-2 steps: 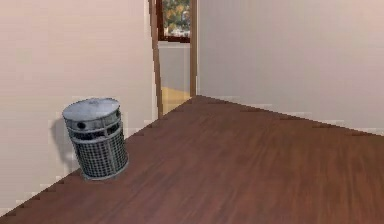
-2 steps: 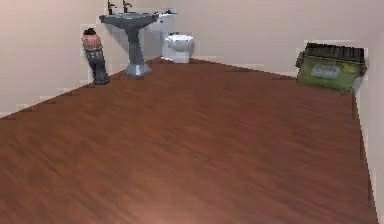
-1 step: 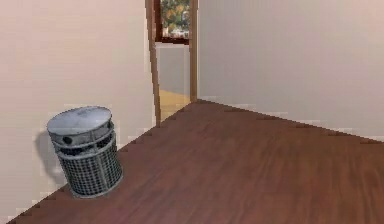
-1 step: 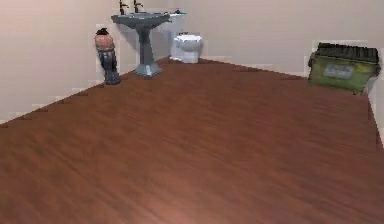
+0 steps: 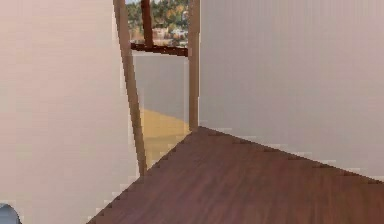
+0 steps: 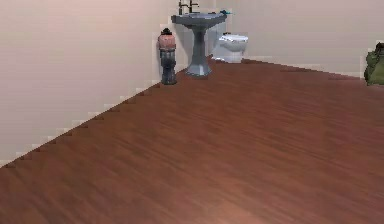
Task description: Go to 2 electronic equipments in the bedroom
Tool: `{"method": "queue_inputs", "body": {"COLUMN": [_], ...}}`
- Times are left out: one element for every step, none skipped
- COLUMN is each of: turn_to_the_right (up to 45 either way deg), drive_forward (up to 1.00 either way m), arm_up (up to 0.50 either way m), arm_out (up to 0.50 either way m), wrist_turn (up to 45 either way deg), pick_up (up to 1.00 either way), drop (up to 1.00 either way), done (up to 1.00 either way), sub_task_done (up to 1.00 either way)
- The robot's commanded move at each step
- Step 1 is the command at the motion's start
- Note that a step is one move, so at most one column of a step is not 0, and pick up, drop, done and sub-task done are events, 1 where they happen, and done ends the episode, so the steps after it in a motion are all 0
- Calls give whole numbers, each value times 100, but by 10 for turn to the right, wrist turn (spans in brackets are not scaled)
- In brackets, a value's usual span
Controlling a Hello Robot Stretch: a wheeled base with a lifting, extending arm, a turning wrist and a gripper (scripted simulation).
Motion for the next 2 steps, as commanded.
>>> {"method": "queue_inputs", "body": {"turn_to_the_right": [0,0], "drive_forward": [100,40], "arm_up": [0,0], "arm_out": [0,0], "wrist_turn": [0,0], "pick_up": [0,0], "drop": [0,0], "done": [0,0], "sub_task_done": [0,0]}}
